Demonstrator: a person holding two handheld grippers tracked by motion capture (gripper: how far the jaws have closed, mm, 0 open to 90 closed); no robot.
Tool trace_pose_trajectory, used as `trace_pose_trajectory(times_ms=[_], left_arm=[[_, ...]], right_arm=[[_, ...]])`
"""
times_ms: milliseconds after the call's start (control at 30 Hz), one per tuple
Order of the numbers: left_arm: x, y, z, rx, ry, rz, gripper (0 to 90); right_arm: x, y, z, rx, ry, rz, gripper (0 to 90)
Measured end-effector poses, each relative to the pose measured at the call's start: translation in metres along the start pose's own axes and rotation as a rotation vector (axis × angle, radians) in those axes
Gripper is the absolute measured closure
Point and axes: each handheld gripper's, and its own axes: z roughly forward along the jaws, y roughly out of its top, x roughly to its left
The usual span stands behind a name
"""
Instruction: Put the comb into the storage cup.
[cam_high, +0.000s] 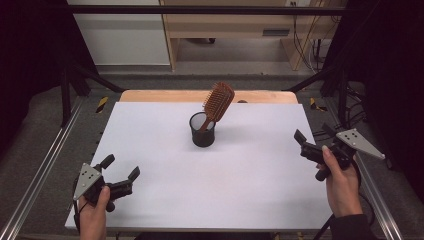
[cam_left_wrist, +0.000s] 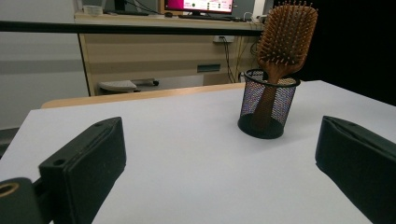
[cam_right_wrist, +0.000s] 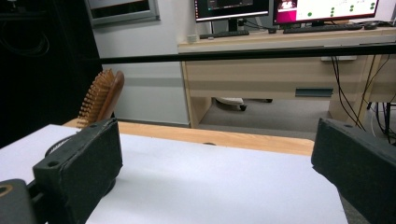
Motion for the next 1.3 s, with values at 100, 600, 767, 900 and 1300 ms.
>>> trace_pose_trajectory(times_ms=[100,600,767,900,1300], left_arm=[[0.0,0.0,0.0,0.0,0.0,0.0,2.2],[-0.001,-0.001,0.0,0.001,-0.002,-0.001,2.2],[-0.001,-0.001,0.001,0.004,-0.008,0.001,2.2],[-0.001,-0.001,0.001,0.004,-0.011,0.0,2.2],[-0.001,-0.001,0.001,0.003,-0.009,0.0,2.2]], right_arm=[[0.0,-0.005,-0.002,0.005,0.003,-0.003,2.0],[0.005,-0.025,-0.015,0.011,0.028,-0.006,2.2],[0.005,-0.029,-0.019,0.009,0.032,-0.007,2.3],[0.006,-0.033,-0.021,0.002,0.031,-0.005,2.3],[0.008,-0.044,-0.027,0.003,0.035,0.002,2.1]])
